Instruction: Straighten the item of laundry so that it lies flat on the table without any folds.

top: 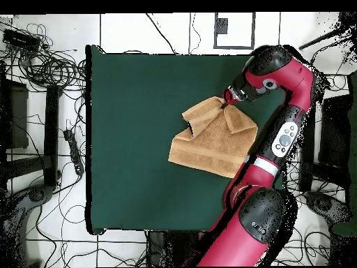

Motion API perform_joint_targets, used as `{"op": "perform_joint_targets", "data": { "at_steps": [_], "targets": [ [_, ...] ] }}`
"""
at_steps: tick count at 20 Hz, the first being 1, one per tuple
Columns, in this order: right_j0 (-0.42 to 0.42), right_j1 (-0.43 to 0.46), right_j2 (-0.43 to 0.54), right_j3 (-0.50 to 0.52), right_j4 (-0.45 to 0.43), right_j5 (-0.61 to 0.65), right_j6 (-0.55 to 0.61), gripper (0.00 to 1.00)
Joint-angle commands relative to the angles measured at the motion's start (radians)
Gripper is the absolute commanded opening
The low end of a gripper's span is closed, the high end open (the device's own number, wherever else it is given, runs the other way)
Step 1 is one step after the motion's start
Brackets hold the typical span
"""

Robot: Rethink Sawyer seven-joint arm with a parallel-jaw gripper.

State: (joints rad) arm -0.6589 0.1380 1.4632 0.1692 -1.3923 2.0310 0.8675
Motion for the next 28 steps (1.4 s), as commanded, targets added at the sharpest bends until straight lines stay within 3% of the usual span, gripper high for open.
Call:
{"op": "perform_joint_targets", "data": {
  "at_steps": [1, 10, 23, 28],
  "targets": [
    [-0.027, -0.073, -0.22, 0.192, 0.102, -0.126, 0.172, 0.0],
    [-0.023, -0.092, -0.326, 0.248, 0.19, -0.151, 0.204, 0.0],
    [0.001, -0.095, -0.403, 0.236, 0.274, -0.192, 0.205, 0.0],
    [0.026, -0.081, -0.39, 0.181, 0.24, -0.18, 0.15, 0.0]
  ]
}}
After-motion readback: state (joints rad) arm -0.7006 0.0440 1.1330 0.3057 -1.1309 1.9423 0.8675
